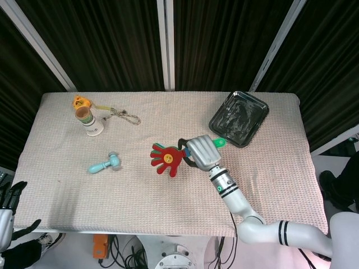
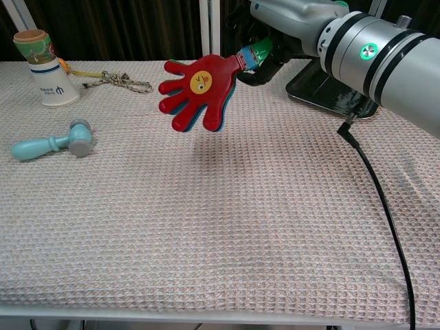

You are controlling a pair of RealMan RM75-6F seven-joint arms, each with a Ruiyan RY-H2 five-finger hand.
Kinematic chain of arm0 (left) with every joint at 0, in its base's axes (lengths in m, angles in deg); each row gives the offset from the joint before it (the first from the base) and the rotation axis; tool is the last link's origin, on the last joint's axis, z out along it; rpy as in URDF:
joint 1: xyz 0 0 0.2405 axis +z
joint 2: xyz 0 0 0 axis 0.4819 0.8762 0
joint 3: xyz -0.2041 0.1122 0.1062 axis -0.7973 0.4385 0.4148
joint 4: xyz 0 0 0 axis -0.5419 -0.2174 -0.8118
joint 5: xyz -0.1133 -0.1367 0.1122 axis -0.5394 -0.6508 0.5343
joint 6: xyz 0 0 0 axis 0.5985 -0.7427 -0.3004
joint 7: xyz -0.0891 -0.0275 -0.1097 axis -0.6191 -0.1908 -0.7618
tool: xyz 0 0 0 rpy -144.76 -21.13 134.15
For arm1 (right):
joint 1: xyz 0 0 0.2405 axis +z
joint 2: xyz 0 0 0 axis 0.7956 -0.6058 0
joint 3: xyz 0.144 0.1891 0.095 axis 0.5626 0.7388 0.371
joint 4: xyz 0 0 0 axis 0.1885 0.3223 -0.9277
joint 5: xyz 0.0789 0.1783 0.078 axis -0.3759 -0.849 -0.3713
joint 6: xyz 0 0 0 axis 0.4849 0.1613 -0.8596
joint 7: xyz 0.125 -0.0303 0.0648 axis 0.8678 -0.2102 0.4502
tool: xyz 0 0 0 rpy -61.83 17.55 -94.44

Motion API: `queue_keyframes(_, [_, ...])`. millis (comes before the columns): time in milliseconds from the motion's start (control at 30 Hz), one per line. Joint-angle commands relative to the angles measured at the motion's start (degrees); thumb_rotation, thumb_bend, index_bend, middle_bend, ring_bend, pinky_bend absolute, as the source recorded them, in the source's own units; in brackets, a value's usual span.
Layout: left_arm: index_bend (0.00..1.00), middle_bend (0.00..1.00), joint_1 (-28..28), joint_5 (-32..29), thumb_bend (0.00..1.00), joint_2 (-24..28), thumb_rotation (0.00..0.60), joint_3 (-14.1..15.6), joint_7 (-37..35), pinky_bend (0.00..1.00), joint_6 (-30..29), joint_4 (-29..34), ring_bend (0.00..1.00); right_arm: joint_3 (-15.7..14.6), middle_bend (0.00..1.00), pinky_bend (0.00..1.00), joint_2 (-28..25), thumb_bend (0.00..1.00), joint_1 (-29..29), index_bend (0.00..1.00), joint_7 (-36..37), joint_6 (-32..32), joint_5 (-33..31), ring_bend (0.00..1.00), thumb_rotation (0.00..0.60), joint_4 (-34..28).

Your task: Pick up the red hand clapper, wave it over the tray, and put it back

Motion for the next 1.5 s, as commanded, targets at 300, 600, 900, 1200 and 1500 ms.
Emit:
queue_keyframes(300, [0.1,0.11,-0.1,-0.1,0.07,-0.4,0.6,-0.1,-0.7,0.1,0.0,-0.7,0.0,8.9,0.71,0.96,-0.3,0.52,-3.3,1.0,38.8,0.4,-5.0,0.74,0.6,-7.8])
queue_keyframes(600, [0.1,0.11,-0.2,0.1,0.07,-0.4,0.6,-0.1,-0.9,0.1,-0.1,-0.7,0.0,21.3,0.7,0.96,-6.2,0.53,-12.6,1.0,87.9,-20.9,-12.8,0.74,0.6,-7.9])
queue_keyframes(900, [0.1,0.11,-0.5,0.2,0.07,-0.4,0.6,-0.2,-0.8,0.1,0.1,-0.5,0.0,27.1,0.7,0.96,-5.2,0.52,-16.0,0.99,105.5,-34.1,-3.1,0.74,0.6,-1.3])
queue_keyframes(1200, [0.1,0.11,-0.6,-0.1,0.07,-0.4,0.6,-0.2,-1.3,0.1,0.5,-0.5,0.0,17.7,0.7,0.96,-3.4,0.52,-12.5,0.99,85.6,-22.3,18.0,0.74,0.6,5.3])
queue_keyframes(1500, [0.1,0.11,-0.8,-0.1,0.07,-0.5,0.6,-0.1,-1.3,0.1,0.7,-0.6,0.0,8.8,0.7,0.97,0.7,0.52,-8.0,0.99,25.6,-9.5,17.3,0.74,0.6,12.7])
